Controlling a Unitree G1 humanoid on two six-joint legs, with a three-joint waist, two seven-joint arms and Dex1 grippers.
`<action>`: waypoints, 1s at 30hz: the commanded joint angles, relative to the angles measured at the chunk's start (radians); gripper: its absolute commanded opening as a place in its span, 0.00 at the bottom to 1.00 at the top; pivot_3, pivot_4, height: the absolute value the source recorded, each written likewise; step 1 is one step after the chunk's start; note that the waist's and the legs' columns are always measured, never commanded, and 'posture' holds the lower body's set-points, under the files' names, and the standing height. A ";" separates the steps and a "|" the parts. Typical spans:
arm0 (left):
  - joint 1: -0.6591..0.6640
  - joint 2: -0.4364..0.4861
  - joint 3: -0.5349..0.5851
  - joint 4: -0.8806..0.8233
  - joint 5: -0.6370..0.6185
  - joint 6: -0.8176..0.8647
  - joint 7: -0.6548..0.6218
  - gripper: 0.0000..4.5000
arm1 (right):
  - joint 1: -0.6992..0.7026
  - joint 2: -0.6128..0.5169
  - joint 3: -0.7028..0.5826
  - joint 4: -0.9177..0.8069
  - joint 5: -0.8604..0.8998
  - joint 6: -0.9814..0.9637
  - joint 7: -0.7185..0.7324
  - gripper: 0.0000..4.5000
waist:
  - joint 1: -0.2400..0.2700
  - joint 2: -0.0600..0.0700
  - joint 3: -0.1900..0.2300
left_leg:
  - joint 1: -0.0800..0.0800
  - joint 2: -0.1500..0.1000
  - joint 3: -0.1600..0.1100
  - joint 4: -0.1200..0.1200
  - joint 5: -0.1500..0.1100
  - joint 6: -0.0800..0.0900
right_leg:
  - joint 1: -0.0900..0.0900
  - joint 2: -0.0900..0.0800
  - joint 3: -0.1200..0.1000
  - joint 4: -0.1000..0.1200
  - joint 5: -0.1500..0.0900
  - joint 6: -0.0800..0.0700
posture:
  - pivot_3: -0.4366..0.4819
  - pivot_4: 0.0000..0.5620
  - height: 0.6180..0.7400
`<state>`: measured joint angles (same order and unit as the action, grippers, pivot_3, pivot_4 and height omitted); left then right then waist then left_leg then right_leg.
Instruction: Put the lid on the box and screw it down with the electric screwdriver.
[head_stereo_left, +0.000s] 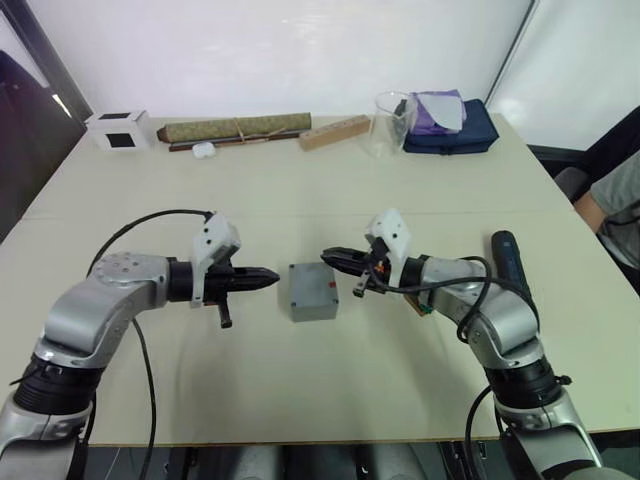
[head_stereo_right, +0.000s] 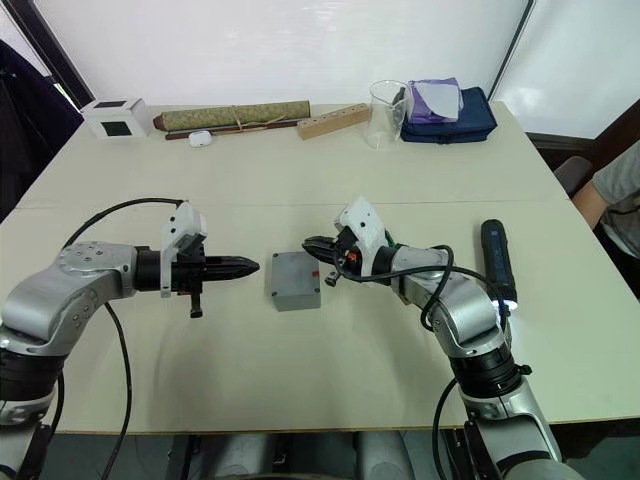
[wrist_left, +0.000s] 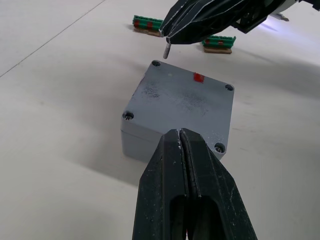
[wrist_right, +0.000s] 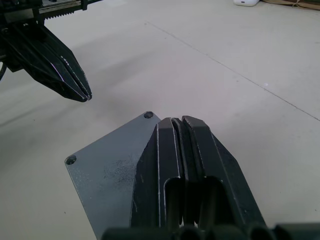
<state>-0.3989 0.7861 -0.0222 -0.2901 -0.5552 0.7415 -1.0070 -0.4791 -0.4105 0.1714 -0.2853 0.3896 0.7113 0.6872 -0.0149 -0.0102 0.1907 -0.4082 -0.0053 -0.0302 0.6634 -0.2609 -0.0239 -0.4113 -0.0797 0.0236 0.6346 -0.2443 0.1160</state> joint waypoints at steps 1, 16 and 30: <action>-0.023 0.005 0.021 -0.031 -0.013 0.005 0.007 0.00 | -0.008 0.006 0.001 -0.001 -0.015 -0.037 -0.003 0.00 | -0.001 0.000 0.000 | 0.000 0.000 0.000 0.000 0.000 0.000 | 0.000 0.000 0.000 0.000 0.000 0.000 | 0.48 0.27 1.00; -0.037 -0.003 0.013 -0.043 -0.019 0.015 0.023 0.00 | -0.007 -0.002 0.008 0.054 -0.050 -0.064 0.004 0.00 | -0.001 0.000 0.000 | 0.000 0.000 0.000 0.000 0.000 0.000 | 0.000 0.000 0.000 0.000 0.000 0.000 | 0.48 0.27 1.00; -0.049 -0.005 0.016 -0.050 -0.029 0.021 0.033 0.00 | -0.007 0.004 0.014 0.081 -0.079 -0.093 0.006 0.08 | 0.000 0.000 0.000 | 0.000 0.000 0.000 0.000 0.000 0.000 | 0.000 0.000 0.000 0.000 0.000 0.000 | 0.48 0.27 1.00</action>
<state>-0.4309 0.7802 -0.0231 -0.3097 -0.5716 0.7594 -0.9772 -0.4791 -0.4108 0.1926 -0.1909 0.3162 0.6421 0.6936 -0.0150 -0.0102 0.1906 -0.4082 -0.0053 -0.0302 0.6634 -0.2609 -0.0239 -0.4113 -0.0797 0.0236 0.6345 -0.2443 0.1160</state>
